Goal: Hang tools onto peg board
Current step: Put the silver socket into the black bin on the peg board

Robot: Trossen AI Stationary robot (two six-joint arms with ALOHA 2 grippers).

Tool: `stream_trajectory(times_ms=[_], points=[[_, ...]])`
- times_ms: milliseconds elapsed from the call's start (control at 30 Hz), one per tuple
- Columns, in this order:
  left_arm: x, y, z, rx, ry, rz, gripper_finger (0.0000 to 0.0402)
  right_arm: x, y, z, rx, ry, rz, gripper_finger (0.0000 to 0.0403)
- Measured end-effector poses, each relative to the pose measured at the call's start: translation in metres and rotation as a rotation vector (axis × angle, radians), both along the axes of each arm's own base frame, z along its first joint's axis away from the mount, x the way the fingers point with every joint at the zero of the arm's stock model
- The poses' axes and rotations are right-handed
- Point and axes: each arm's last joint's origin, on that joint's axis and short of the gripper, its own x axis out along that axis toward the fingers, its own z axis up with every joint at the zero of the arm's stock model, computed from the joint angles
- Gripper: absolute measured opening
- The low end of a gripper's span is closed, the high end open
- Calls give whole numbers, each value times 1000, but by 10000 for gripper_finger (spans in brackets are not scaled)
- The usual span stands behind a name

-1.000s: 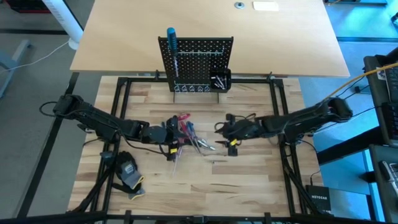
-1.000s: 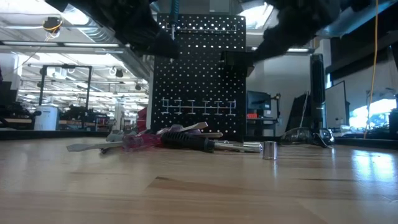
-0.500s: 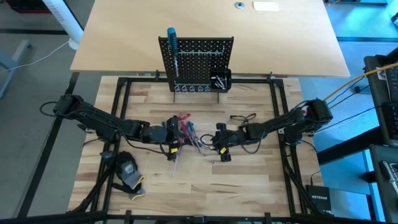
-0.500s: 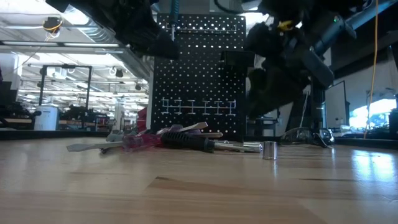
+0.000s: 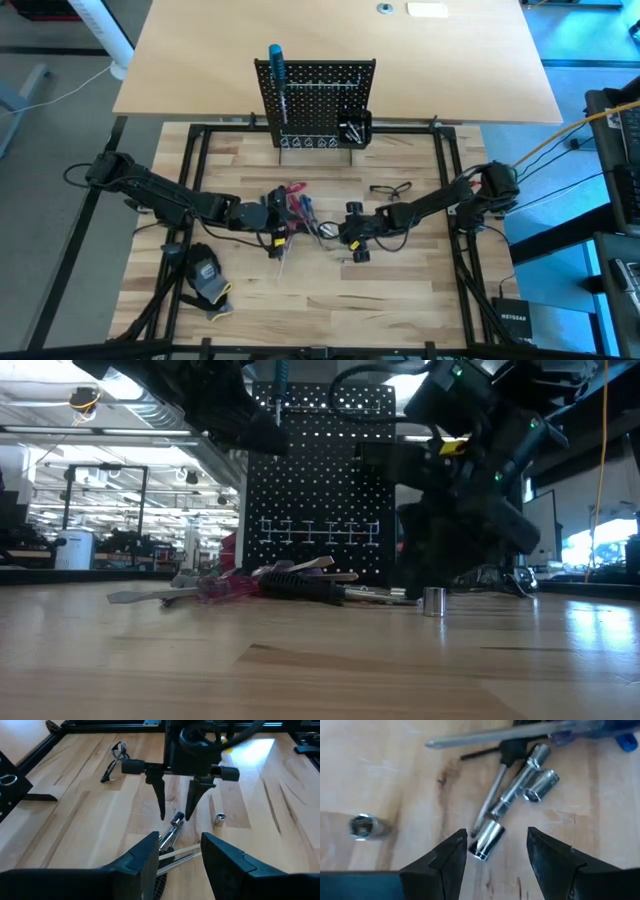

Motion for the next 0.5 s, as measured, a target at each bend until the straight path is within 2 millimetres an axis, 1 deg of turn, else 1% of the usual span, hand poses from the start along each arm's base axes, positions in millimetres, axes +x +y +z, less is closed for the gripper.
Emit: stream_trajectory(times_ms=[267,500], points=[[0,0,0,0,1,0,136,-2,-3,-3,-40,26,-47,205],[0,0,0,0,1,0,136,-2,-16,-4,-33,46,-85,203]])
